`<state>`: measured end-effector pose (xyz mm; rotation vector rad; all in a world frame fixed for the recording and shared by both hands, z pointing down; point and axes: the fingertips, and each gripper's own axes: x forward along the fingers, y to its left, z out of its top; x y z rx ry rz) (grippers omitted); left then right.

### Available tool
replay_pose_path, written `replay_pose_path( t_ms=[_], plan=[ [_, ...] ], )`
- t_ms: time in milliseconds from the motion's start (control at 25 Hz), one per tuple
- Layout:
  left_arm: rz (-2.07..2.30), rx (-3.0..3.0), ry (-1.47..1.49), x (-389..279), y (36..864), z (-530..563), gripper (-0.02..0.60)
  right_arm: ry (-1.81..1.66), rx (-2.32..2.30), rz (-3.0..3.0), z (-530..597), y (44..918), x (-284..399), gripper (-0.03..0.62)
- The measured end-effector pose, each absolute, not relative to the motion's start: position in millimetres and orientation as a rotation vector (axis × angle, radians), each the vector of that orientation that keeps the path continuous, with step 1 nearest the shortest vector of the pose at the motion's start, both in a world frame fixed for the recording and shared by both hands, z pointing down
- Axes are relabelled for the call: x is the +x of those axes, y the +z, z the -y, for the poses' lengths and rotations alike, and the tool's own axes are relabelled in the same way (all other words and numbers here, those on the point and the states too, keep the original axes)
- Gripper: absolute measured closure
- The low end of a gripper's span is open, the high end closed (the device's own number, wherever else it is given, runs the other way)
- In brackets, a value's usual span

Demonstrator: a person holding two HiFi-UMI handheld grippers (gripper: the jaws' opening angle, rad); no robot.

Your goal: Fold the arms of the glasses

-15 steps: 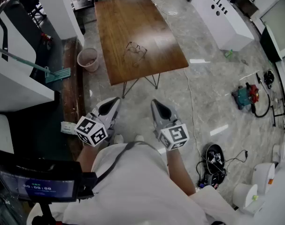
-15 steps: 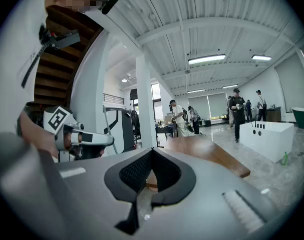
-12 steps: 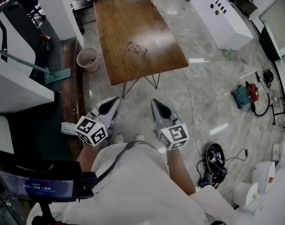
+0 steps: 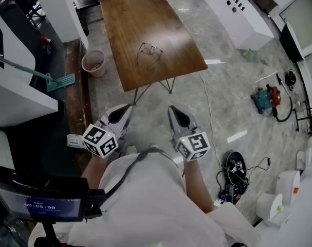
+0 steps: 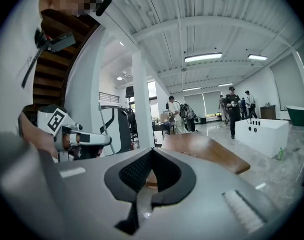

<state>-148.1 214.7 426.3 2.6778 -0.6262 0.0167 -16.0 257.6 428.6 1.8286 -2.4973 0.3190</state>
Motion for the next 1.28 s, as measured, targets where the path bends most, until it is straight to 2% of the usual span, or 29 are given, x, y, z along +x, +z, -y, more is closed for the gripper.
replay_pose_path(
  t_ms=[400, 920, 1280],
  plan=[
    [0.645, 2.663, 0.078, -157.8, 445.1, -170.8, 0.577, 0.392, 1.871, 2.410, -207.9, 458.8, 6.3, 0.585],
    [0.848, 2.592, 0.109, -47.8, 447.8, -17.4, 0.577, 0.274, 1.398, 2.495, 17.6, 496.6, 82.4, 0.585],
    [1.045, 2.471, 0.176, -22.9, 492.7, 52.2, 0.577, 0.308, 1.118, 2.436, 148.6, 574.6, 94.3, 0.577]
  ],
)
